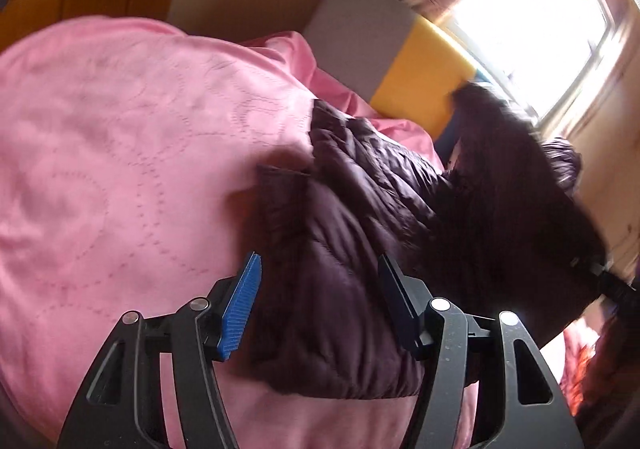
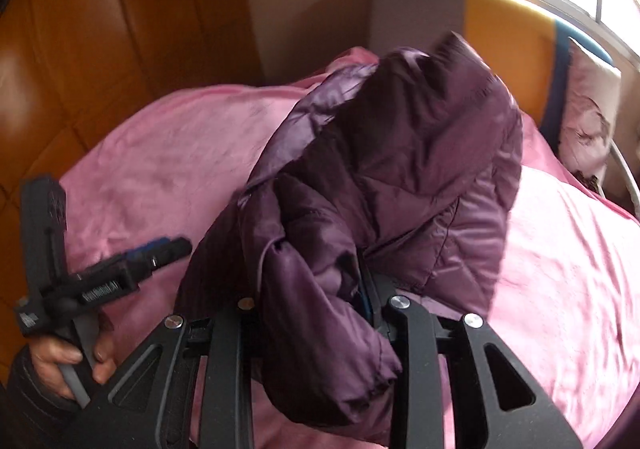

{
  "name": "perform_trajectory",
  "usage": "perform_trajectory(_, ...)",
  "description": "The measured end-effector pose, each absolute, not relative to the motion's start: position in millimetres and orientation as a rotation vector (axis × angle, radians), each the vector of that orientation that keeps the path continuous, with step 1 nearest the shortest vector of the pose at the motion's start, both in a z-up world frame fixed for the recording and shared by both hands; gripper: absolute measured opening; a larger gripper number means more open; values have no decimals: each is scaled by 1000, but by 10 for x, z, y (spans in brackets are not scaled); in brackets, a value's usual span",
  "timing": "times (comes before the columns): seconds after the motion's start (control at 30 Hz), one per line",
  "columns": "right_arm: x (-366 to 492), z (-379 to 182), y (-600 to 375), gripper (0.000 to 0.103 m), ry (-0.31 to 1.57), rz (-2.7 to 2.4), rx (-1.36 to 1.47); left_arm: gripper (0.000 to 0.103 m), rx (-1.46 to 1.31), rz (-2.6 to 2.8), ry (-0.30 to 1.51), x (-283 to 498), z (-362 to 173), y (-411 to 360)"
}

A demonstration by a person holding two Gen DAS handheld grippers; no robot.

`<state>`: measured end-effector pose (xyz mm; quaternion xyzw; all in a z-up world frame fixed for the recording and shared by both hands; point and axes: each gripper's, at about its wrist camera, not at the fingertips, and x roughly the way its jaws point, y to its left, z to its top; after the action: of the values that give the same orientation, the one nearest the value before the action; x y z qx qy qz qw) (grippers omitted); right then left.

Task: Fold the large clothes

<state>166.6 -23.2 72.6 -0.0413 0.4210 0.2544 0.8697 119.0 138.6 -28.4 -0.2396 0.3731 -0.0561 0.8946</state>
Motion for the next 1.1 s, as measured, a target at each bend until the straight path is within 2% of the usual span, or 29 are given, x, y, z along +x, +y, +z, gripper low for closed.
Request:
perform_trajectory(0.2, 1519, 456, 185, 28, 872, 607, -171, 60, -614, -204, 702, 1117, -63, 1647)
perform_trajectory(0.3, 1439, 441, 137, 29, 836, 636, -176, 65, -613, -272, 662, 1106, 147, 1661)
perform_trajectory(0.33, 1423, 440, 117, 32, 827, 643, -176, 69, -611, -304, 649, 1127, 238, 1626)
perform_trajectory(0.43, 1341, 450, 85, 51, 785, 698, -134, 77, -566, -379, 651, 1316, 431, 1476)
perform_trajectory(0.5, 1292, 456, 93, 57, 762, 733, -123, 82, -529, -404, 673, 1479, 523, 1316)
perform_trajectory(0.57, 1243, 459, 95, 66, 740, 771, -109, 83, -496, -442, 706, 1658, 556, 1171)
perform_trajectory(0.67, 1195, 480, -25, 74, 722, 837, -55, 83, -455, -503, 833, 1994, 512, 910)
perform_trajectory(0.7, 1179, 502, -97, 74, 723, 859, -28, 82, -430, -476, 870, 2077, 480, 836)
perform_trajectory(0.77, 1138, 572, -331, 76, 722, 911, 30, 57, -384, -481, 948, 2229, 396, 689)
perform_trajectory(0.8, 1119, 609, -501, 77, 716, 934, 84, 36, -372, -494, 967, 2263, 358, 642)
perform_trajectory(0.9, 1096, 620, -979, 77, 704, 901, 177, 26, -349, -486, 962, 2270, 336, 581)
perform_trajectory(1.03, 1216, 364, -1322, 60, 776, 781, 184, 22, -323, -495, 944, 2178, 403, 588)
perform_trajectory(1.1, 1214, 244, -1320, 60, 798, 773, 168, 20, -313, -490, 943, 2129, 410, 623)
